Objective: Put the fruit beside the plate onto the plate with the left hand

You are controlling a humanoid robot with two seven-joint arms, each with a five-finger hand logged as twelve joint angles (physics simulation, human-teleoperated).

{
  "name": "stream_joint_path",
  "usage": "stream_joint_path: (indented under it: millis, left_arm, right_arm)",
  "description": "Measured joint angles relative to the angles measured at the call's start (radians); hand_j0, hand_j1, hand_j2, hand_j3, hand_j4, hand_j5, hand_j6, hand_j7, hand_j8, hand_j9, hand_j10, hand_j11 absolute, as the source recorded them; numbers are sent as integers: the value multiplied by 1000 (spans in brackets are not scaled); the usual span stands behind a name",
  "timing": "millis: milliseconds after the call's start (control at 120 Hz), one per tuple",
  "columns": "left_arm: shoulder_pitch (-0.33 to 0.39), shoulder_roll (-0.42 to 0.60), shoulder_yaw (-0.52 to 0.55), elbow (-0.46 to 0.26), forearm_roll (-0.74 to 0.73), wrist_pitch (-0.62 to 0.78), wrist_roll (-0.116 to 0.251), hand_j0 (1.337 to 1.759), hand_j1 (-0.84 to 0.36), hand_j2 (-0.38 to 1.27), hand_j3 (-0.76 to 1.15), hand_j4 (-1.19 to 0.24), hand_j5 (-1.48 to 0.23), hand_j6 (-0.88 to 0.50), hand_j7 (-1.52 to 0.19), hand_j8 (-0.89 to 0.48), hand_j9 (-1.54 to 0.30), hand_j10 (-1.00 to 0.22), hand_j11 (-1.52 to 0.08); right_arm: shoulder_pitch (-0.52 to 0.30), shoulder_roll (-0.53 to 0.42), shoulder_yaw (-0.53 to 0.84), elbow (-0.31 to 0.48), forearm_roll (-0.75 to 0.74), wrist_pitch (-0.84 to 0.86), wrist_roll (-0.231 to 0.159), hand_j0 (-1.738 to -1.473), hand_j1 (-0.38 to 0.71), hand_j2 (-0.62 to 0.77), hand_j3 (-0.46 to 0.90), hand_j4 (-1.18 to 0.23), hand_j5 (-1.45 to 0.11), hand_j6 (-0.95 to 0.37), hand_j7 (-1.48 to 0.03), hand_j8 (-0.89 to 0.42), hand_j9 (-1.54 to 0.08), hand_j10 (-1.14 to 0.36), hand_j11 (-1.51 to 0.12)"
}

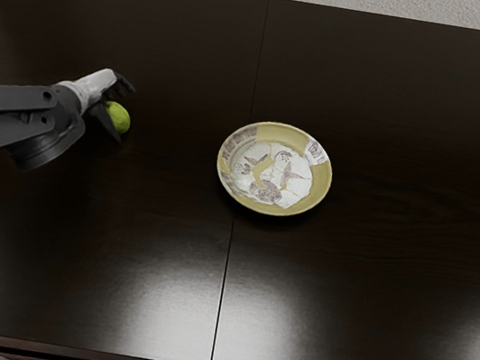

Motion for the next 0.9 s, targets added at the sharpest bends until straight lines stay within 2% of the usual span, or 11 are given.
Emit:
stream_joint_path:
  millis: [175, 550, 692, 900]
  left_arm:
    - [6, -4, 2, 24, 0, 4, 0, 1658, -100, 77, 0, -377, -488, -377, -488, -377, -488, -377, -488]
    - [8, -5, 12, 30, 1, 3, 1, 1657, -246, 98, 0, -492, -653, -493, -654, -492, -654, -492, -654]
    - [8, -5, 15, 29, 3, -2, 1, 1654, -290, 135, 0, -524, -711, -446, -723, -517, -724, -517, -726]
    - [6, -5, 17, 30, -2, -6, 2, 1651, -324, 238, 0, -577, -798, -398, -816, -467, -821, -575, -824]
  right_arm:
    - [0, 0, 0, 0, 0, 0, 0, -1658, -330, -3, 0, -16, -21, -16, -21, -16, -21, -16, -21]
    - [0, 0, 0, 0, 0, 0, 0, -1658, -329, -3, 0, -16, -21, -16, -21, -16, -21, -16, -21]
    - [0, 0, 0, 0, 0, 0, 0, -1658, -329, -3, 0, -16, -21, -16, -21, -16, -21, -16, -21]
    - [0, 0, 0, 0, 0, 0, 0, -1658, -329, -4, 0, -16, -21, -16, -21, -16, -21, -16, -21]
